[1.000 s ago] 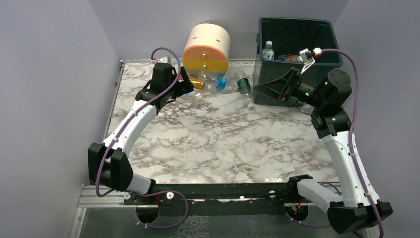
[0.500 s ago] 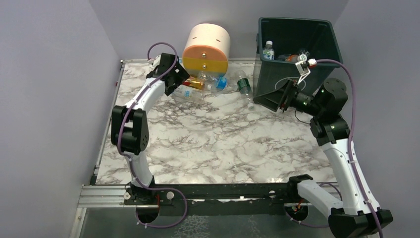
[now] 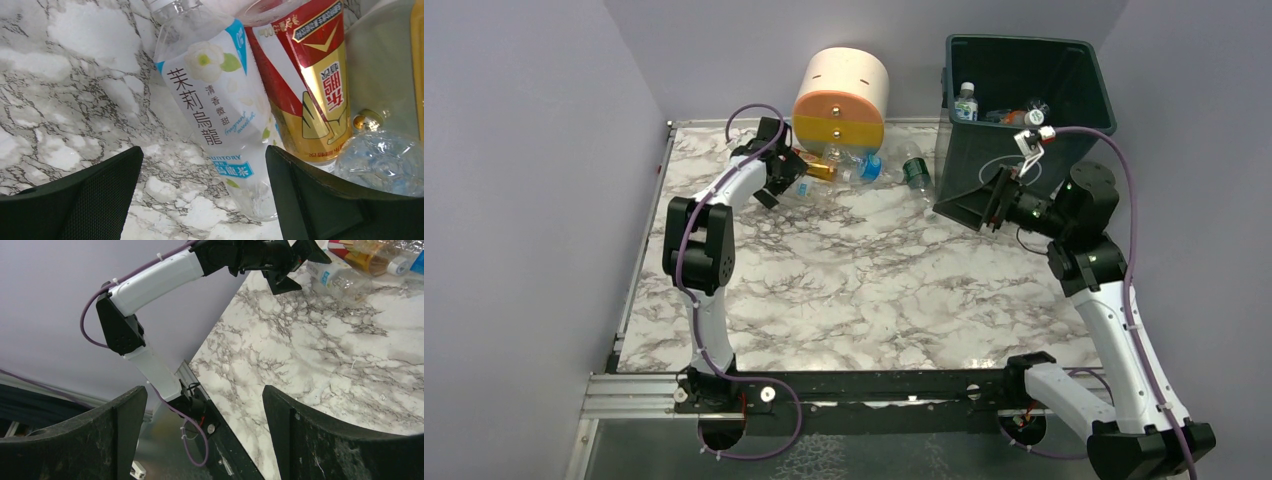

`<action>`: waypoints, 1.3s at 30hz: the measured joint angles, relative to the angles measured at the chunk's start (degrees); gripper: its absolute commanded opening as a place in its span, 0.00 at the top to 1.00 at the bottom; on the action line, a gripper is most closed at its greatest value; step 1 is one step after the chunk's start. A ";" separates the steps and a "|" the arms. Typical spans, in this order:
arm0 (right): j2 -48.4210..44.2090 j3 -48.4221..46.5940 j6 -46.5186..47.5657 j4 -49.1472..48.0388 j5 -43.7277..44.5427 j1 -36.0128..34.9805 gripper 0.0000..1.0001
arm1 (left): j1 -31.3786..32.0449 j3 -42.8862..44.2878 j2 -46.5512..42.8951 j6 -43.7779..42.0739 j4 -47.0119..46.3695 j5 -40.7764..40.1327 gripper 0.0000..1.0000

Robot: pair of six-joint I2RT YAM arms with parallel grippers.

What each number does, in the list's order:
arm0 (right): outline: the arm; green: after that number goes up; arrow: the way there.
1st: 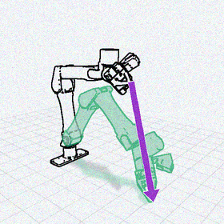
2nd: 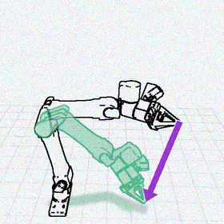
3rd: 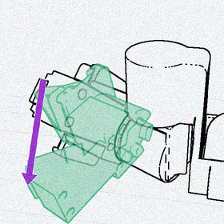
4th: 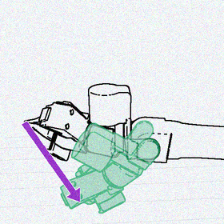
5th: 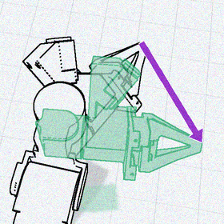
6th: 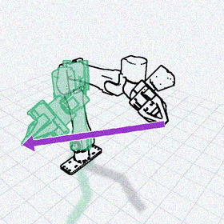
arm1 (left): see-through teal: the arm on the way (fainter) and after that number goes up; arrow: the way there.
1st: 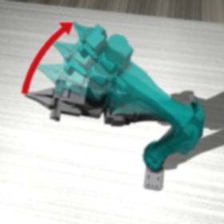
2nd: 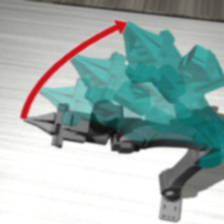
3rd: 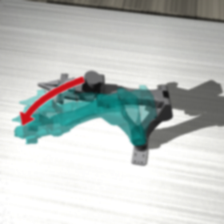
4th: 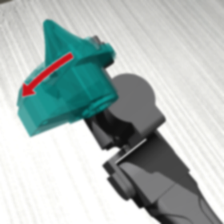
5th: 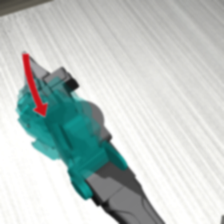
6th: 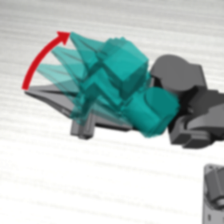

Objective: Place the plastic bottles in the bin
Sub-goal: Pick up the plastic bottle at the center of the board.

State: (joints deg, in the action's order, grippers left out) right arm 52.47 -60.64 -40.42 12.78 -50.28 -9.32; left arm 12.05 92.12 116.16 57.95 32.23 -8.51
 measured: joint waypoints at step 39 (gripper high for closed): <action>0.00 0.72 1.07 2.14 0.02 0.00 0.11 | -2.29 -0.42 3.23 3.43 -5.20 1.49 0.02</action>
State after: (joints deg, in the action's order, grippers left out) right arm 52.47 -59.92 -39.35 14.92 -50.26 -9.32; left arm 9.76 91.70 119.39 61.39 27.03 -7.03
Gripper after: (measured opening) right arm 0.886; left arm 0.990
